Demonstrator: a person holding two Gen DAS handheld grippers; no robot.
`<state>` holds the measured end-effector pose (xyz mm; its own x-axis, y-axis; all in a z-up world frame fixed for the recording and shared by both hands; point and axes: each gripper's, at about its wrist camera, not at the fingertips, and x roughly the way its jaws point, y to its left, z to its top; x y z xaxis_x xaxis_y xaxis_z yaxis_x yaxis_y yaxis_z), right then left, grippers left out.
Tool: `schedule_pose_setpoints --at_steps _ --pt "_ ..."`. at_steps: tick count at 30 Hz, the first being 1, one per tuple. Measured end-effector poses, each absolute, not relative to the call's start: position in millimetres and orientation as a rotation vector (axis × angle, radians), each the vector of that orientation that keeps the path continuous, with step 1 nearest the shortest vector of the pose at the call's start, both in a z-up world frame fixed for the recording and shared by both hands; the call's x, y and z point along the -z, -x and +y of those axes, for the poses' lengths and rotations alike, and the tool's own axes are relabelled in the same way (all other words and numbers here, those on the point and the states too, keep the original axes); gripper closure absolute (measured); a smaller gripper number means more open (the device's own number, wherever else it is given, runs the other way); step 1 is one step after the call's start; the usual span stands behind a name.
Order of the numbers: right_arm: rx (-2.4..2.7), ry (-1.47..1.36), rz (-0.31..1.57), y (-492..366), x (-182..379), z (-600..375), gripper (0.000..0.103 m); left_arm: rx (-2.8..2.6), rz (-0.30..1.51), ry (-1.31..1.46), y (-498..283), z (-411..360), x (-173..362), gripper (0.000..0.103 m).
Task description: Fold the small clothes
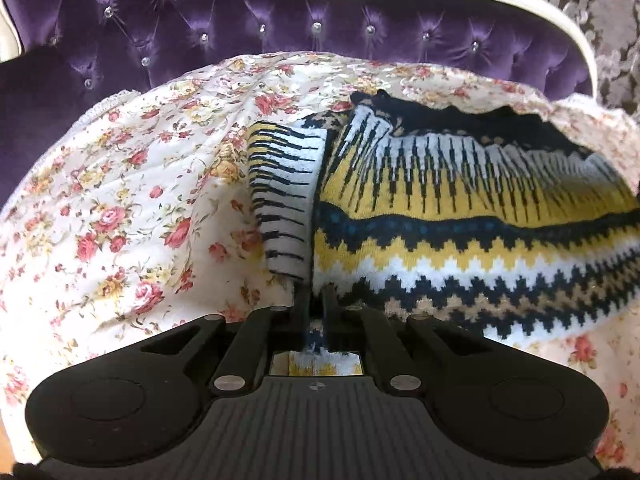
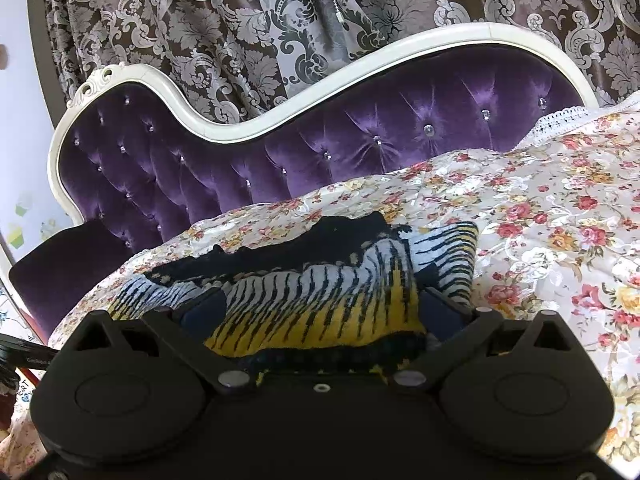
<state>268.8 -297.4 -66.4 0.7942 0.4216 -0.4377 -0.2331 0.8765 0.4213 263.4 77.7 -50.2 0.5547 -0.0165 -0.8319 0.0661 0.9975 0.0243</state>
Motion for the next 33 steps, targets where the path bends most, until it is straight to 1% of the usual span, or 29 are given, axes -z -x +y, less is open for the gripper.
schedule_pose_setpoints --at_steps 2,3,4,5,6,7,8,9,10,11,13,17,18,19,26,33 --pt "-0.350 -0.368 0.550 -268.4 65.8 -300.6 0.001 0.040 0.991 -0.054 -264.9 80.1 51.0 0.094" --pt "-0.342 -0.369 0.550 -268.4 65.2 -302.3 0.001 0.036 0.995 -0.048 -265.5 82.4 51.8 0.090" --pt "-0.332 -0.364 0.550 -268.7 64.9 -303.3 0.001 0.032 0.997 -0.038 -265.7 85.5 51.9 0.084" --pt "-0.316 -0.350 0.554 -269.1 64.6 -303.5 0.001 0.020 0.996 -0.026 -265.5 88.0 51.9 0.080" --pt "-0.295 -0.331 0.561 -269.8 64.7 -303.4 0.001 0.004 0.991 -0.016 -264.8 90.2 50.8 0.071" --pt "-0.271 -0.305 0.570 -270.5 64.9 -302.7 0.001 -0.002 0.981 -0.004 -263.1 91.9 48.7 0.067" --pt "-0.253 -0.278 0.581 -271.2 65.3 -301.5 0.001 -0.006 0.965 0.016 -261.5 94.2 45.9 0.065" --pt "-0.239 -0.253 0.592 -272.1 65.8 -300.3 0.001 -0.009 0.949 0.033 -259.4 95.1 43.1 0.061" --pt "-0.227 -0.225 0.604 -273.0 66.3 -298.4 0.001 -0.009 0.929 0.052 -256.5 95.4 38.8 0.055" --pt "-0.223 -0.206 0.608 -273.1 67.1 -297.7 0.001 -0.006 0.906 0.070 -253.2 93.9 33.3 0.052" --pt "-0.229 -0.190 0.611 -272.9 67.2 -296.0 0.001 0.007 0.870 0.086 -250.4 87.4 23.4 0.029" --pt "-0.246 -0.181 0.607 -272.4 66.1 -293.6 0.001 0.057 0.809 0.054 -253.5 59.4 6.2 0.014" --pt "-0.244 -0.174 0.606 -272.5 65.9 -293.1 0.001 0.065 0.812 0.033 -257.8 49.9 3.9 0.007" --pt "-0.243 -0.170 0.607 -272.3 65.9 -293.1 0.001 0.068 0.817 0.018 -262.5 42.8 4.5 0.003" --pt "-0.236 -0.182 0.588 -271.7 62.1 -299.0 0.001 0.099 0.794 -0.019 -295.2 -1.3 14.8 0.001" --pt "-0.216 -0.224 0.591 -275.7 61.5 -310.8 0.001 0.062 0.834 -0.100 -330.1 -36.6 39.8 0.001"
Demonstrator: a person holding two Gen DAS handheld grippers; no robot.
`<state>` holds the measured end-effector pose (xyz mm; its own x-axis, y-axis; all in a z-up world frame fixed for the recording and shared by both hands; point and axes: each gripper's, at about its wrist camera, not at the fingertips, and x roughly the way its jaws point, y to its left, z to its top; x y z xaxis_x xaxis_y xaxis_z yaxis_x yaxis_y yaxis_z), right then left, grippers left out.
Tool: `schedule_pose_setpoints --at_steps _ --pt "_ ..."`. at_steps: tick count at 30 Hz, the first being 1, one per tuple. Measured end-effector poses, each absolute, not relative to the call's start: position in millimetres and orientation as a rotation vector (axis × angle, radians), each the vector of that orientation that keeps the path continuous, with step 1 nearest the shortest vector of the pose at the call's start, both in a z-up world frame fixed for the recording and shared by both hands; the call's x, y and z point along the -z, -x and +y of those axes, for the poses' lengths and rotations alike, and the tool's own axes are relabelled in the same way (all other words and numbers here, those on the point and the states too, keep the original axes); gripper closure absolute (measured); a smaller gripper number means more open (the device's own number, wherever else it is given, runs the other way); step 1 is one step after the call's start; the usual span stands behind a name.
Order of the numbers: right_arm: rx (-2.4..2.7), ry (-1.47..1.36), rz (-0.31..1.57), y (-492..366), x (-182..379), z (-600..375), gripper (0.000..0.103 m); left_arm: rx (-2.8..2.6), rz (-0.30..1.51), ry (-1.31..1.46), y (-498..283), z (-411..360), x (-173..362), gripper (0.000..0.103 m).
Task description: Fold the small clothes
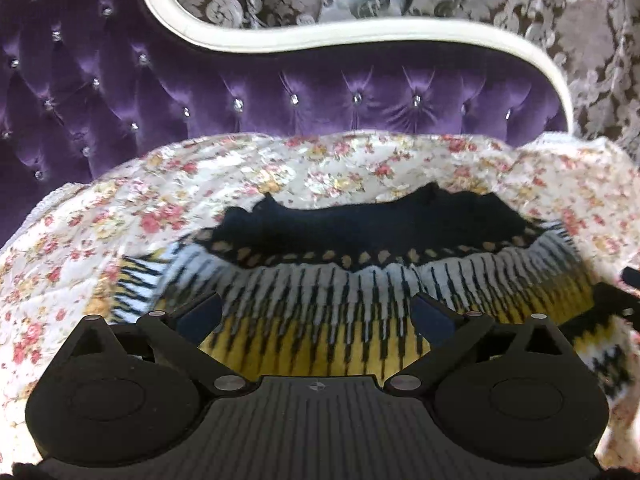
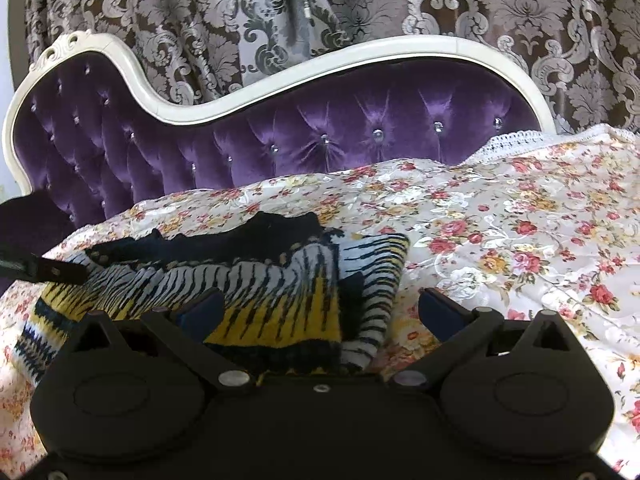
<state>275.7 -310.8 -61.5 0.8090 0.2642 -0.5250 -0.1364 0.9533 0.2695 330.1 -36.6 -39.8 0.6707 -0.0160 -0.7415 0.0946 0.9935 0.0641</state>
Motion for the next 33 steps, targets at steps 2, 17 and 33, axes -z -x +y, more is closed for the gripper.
schedule_pose_setpoints --at_steps 2,17,33 --pt "-0.216 -0.244 0.590 -276.1 61.2 -313.9 0.001 0.042 0.847 -0.127 -337.7 -43.2 51.4 0.001" --pt "-0.345 -0.787 0.722 -291.9 101.6 -361.9 0.000 0.038 0.855 -0.083 -339.3 -39.1 90.7 0.000" --pt "-0.530 -0.939 0.781 -333.0 110.4 -354.2 0.000 0.036 0.863 -0.069 -343.3 -37.9 91.2 0.000"
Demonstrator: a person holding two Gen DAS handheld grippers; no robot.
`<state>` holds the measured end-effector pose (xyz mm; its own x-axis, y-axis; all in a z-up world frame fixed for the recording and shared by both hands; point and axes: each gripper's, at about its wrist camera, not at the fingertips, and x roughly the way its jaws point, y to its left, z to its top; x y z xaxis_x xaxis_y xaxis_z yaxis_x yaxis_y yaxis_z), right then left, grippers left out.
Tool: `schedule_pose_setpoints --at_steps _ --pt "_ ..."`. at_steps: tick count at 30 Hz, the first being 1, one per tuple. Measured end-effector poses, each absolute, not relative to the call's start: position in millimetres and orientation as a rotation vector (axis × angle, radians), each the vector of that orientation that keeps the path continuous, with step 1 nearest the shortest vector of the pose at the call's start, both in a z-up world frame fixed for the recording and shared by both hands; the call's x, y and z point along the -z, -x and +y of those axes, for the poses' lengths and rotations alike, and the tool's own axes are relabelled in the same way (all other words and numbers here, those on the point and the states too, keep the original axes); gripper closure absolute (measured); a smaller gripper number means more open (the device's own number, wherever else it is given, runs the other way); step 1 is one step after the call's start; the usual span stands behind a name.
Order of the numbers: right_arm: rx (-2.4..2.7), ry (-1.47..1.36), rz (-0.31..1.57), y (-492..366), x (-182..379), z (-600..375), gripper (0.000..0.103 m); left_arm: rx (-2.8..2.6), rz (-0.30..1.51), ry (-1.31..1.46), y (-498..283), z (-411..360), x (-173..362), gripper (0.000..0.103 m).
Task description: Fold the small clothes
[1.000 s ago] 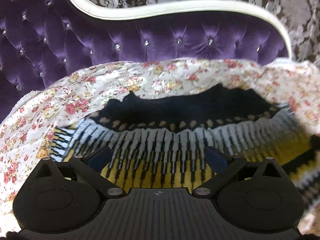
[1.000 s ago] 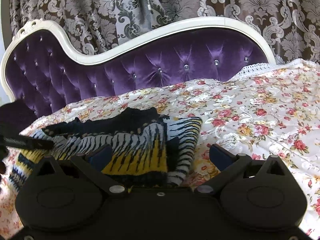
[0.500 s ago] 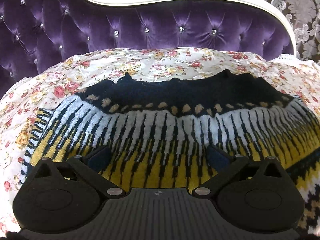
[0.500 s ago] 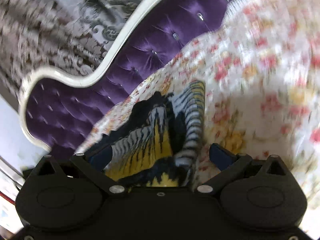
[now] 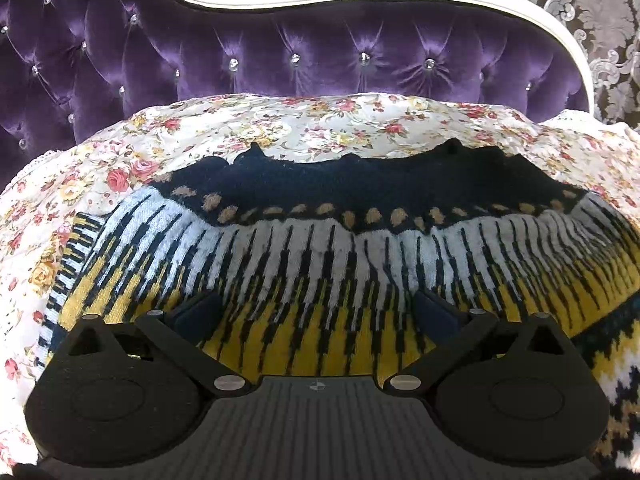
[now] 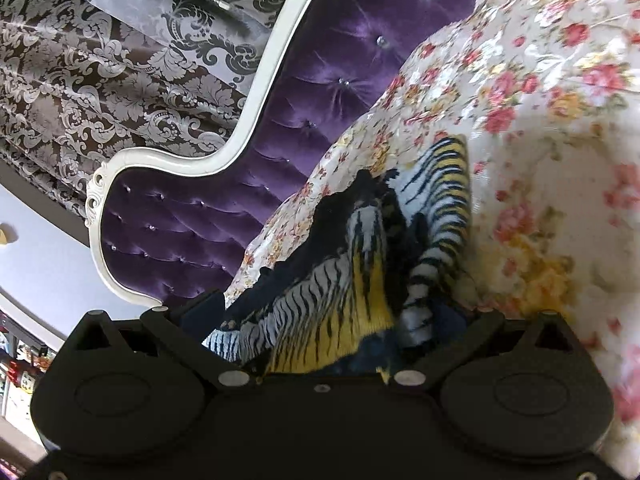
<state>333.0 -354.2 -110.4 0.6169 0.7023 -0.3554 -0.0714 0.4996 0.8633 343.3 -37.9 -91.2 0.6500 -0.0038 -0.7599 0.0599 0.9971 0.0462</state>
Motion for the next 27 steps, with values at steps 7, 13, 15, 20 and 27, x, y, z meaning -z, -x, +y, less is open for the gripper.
schedule_pose_setpoints --at_steps 7,13,15,20,27 --pt "-0.590 -1.032 0.730 -330.5 117.6 -365.9 0.000 0.033 0.857 -0.066 -341.9 -39.2 91.6 0.000" --pt "-0.731 -1.221 0.418 -309.0 88.9 -405.5 0.000 0.034 0.854 -0.067 -340.6 -39.1 91.9 0.000" --pt "-0.640 -1.157 0.452 -305.6 82.9 -411.8 0.000 0.033 0.852 -0.067 -340.3 -39.0 92.0 0.000" --pt "-0.396 -0.923 0.700 -309.6 96.5 -409.4 0.000 0.033 0.859 -0.068 -341.6 -38.9 91.2 0.000" --pt "-0.466 -0.956 0.717 -338.7 112.6 -385.7 0.000 0.033 0.862 -0.069 -342.5 -38.9 90.9 0.000"
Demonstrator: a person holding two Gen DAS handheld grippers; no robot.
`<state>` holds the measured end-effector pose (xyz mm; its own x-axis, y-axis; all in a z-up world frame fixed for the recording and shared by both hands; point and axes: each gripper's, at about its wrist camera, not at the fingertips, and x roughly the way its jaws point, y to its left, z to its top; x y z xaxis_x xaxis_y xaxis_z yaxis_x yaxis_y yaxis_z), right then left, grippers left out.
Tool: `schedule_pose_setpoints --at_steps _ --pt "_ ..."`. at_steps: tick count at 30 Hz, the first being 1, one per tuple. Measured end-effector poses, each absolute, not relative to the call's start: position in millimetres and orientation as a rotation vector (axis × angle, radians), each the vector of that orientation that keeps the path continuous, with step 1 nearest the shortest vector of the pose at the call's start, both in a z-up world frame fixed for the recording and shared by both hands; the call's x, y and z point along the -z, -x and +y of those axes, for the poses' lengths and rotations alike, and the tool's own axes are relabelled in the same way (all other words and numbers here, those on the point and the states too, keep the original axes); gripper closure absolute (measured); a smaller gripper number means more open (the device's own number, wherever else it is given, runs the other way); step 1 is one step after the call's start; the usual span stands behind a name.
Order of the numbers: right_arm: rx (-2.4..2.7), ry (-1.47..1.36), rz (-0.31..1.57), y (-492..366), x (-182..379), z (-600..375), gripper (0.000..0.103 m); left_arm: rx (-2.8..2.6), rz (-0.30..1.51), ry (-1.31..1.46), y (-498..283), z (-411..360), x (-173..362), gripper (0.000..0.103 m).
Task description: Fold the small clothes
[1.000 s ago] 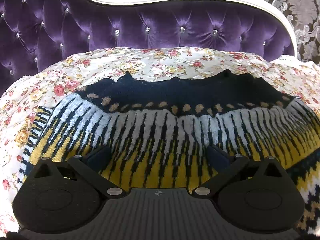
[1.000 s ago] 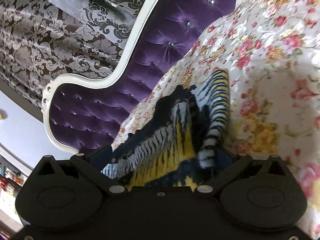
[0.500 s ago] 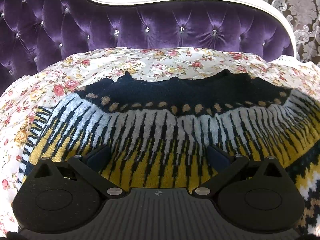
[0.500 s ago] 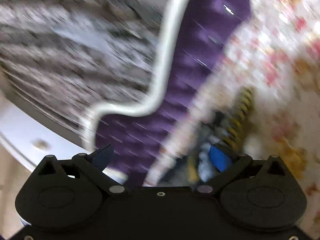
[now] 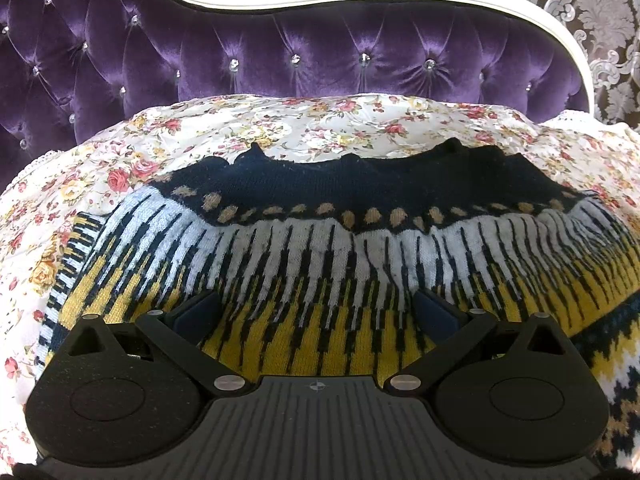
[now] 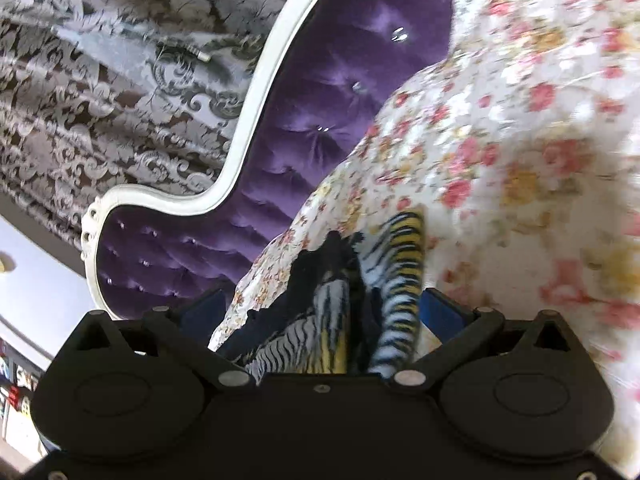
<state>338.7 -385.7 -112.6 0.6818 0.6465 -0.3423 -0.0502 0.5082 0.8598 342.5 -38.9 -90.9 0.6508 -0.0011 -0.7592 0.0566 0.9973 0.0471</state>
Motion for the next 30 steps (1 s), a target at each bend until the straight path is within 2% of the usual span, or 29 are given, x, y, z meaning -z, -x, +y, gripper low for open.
schedule_pose_setpoints --at_steps 3,12,20,26,30 --pt "-0.482 -0.853 0.736 -339.4 109.8 -371.9 0.000 0.034 0.864 -0.069 -342.8 -38.7 91.0 0.000" --pt "-0.719 -0.724 0.986 -315.8 101.8 -355.6 0.000 0.035 0.864 -0.070 -342.7 -38.5 91.2 0.000" --pt "-0.638 -0.847 0.827 -323.6 110.1 -347.0 0.000 0.037 0.869 -0.065 -343.0 -37.7 90.7 0.000" --pt "-0.631 -0.824 0.810 -319.1 108.2 -343.8 0.000 0.050 0.944 -0.024 -360.4 -33.2 76.8 0.002" --pt "-0.623 -0.846 0.808 -319.3 106.9 -345.5 0.000 0.021 0.920 0.050 -376.3 -27.0 72.4 0.002"
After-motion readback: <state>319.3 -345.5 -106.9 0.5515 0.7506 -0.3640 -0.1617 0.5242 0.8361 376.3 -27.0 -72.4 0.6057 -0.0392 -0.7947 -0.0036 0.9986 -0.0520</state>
